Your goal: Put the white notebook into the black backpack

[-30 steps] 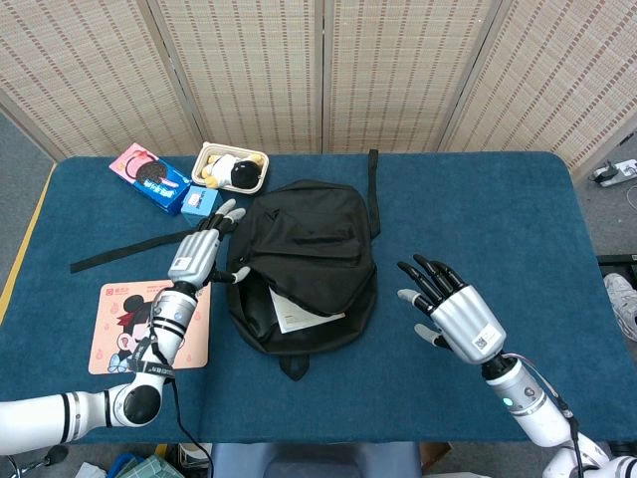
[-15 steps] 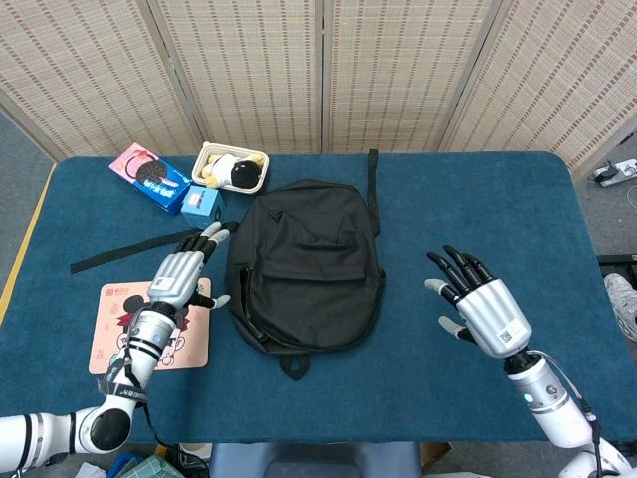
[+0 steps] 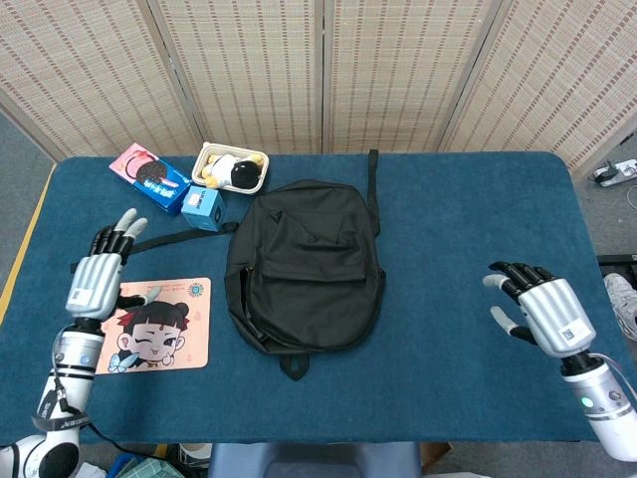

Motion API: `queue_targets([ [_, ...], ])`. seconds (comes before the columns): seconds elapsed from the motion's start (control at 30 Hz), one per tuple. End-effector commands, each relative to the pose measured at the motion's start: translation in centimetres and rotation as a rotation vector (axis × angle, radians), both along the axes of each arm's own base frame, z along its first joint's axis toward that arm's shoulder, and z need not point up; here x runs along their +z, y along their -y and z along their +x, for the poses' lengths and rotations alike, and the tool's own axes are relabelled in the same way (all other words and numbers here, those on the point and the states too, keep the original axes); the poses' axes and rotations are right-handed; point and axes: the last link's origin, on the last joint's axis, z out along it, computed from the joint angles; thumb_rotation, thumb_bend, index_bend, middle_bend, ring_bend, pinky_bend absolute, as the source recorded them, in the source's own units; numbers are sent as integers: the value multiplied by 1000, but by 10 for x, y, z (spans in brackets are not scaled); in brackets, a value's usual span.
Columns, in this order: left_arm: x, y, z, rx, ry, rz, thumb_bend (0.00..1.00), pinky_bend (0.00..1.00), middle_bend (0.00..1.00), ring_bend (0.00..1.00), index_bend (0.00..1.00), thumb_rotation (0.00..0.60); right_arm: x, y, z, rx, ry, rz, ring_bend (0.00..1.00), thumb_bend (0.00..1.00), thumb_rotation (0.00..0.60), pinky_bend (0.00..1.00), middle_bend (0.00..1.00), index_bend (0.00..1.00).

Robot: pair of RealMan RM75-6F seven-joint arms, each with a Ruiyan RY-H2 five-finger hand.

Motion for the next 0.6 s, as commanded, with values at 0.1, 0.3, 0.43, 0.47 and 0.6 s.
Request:
queue_targets([
  [0.1,18,30,-39,44,-65,56,177,0,0,0,114,600,16,-18,-21,-74,2,-37,364,347,600,468,366,421],
  [0.3,24,62,-57,49,-78,119,177,0,0,0,145,600,26,-37,-35,-141,35,-65,366,364,600,468,381,447],
  [0.43,29,86,-66,62,-118,152,177,0,0,0,146,600,32,-49,-45,-187,62,-69,366,365,600,468,381,448],
  [0.47,30,91,-67,64,-129,159,177,0,0,0,146,600,33,-52,-47,-196,63,-69,366,365,600,468,381,448],
  [0.6,33,108,-71,72,-162,160,177,0,0,0,153,600,36,-60,-50,-216,74,-67,366,364,600,468,381,448],
])
